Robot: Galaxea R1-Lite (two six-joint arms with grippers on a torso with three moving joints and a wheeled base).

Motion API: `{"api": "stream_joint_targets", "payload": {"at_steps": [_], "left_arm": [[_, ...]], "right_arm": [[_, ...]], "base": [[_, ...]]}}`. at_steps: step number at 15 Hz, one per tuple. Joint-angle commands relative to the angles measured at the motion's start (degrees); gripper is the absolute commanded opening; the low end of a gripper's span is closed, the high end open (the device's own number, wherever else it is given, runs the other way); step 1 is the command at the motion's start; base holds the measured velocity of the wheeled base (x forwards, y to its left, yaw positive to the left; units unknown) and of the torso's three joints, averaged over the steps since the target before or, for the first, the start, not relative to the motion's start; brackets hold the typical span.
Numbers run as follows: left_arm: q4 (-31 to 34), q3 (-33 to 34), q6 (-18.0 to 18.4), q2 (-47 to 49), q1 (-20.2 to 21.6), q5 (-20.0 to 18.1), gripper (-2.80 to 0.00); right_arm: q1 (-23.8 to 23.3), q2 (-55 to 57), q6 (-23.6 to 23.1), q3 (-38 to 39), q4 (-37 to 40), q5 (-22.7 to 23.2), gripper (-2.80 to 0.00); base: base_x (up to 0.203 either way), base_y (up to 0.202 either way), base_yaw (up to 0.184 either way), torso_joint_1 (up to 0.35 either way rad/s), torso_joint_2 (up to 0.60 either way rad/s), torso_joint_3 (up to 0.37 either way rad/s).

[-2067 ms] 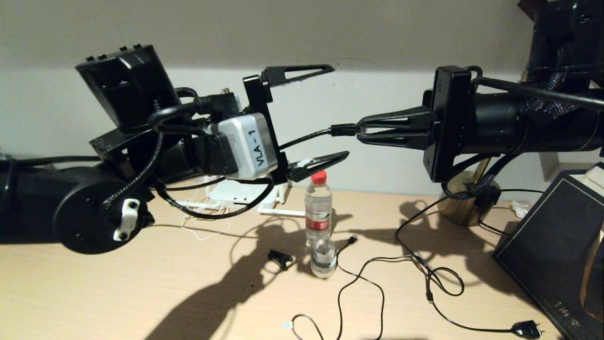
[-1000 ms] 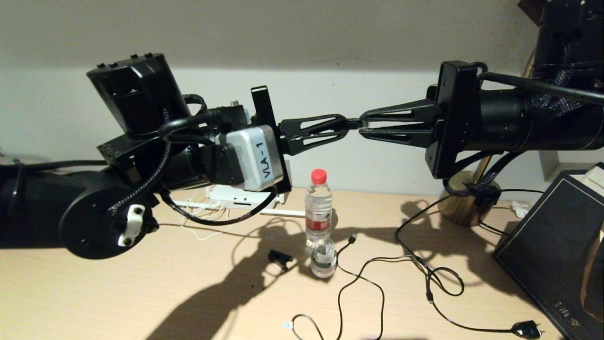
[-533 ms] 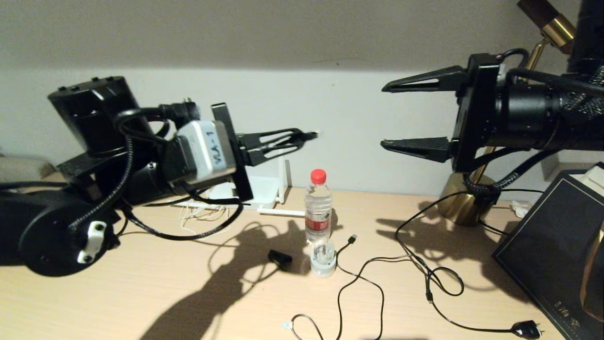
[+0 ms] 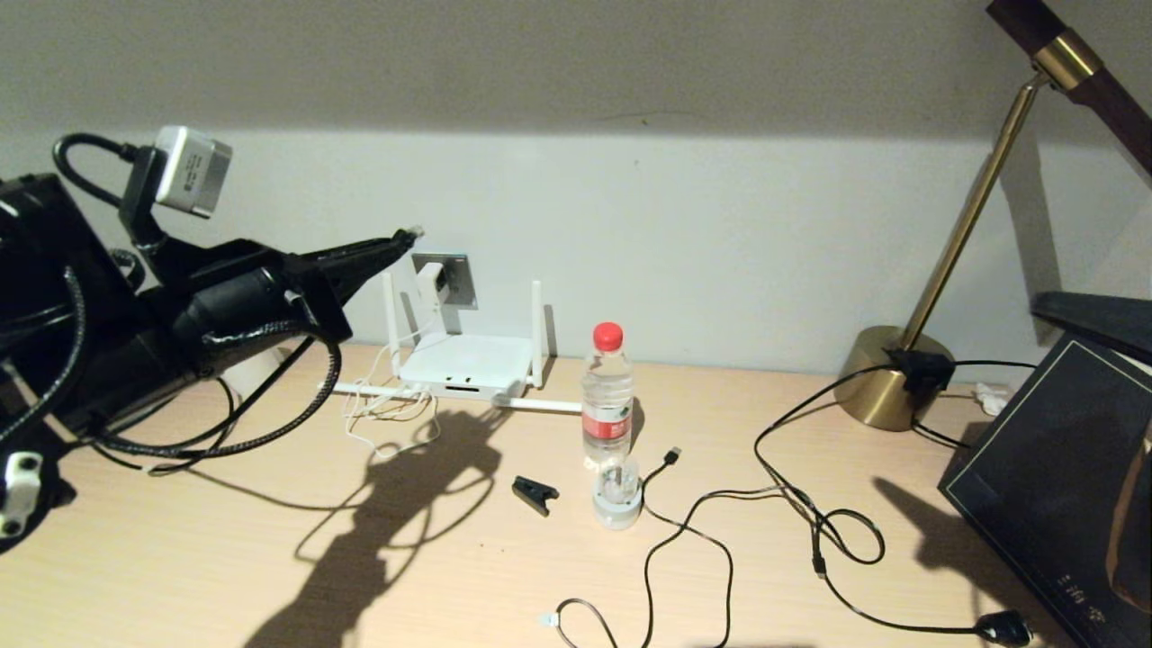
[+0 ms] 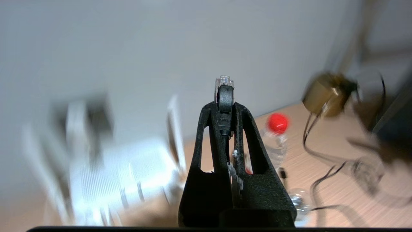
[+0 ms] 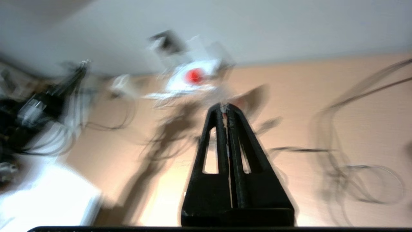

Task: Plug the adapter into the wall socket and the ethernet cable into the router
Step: Align cable and router interface

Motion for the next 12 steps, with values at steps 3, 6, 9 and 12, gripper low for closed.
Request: {"api": "stream_joint_targets", "payload": {"at_steps": [3,6,9,12], "left_arm": [[-0.47,13.31,-8.98,-2.0,2.54,6.81,-2.8],[-0.33,20.8,-10.06,-2.15,0.85,11.72,-2.8],[-0.44,20.21,-17.35,0.38,0.55,12.93,-2.8],[-0.29,22.39,-15.38,1.68,-2.04,16.43,-2.8]], "right_arm": [[-8.58,-29.09,-21.02,8.68,6.99,-15.93,-2.8],[-20.05,-37.54,-25.68,18.34,9.83,-18.15,-2.8],[-20.42,-39.22,-26.68,30.43,9.74,-16.66,-2.8],[-20.53,-39.43,-27.56,41.56,3.53,-1.68,-2.8]], "base": [[0.0,0.0,0.0,0.0,0.0,0.0],[0.0,0.0,0.0,0.0,0.0,0.0],[0.0,0.0,0.0,0.0,0.0,0.0],[0.0,0.0,0.0,0.0,0.0,0.0]]}}
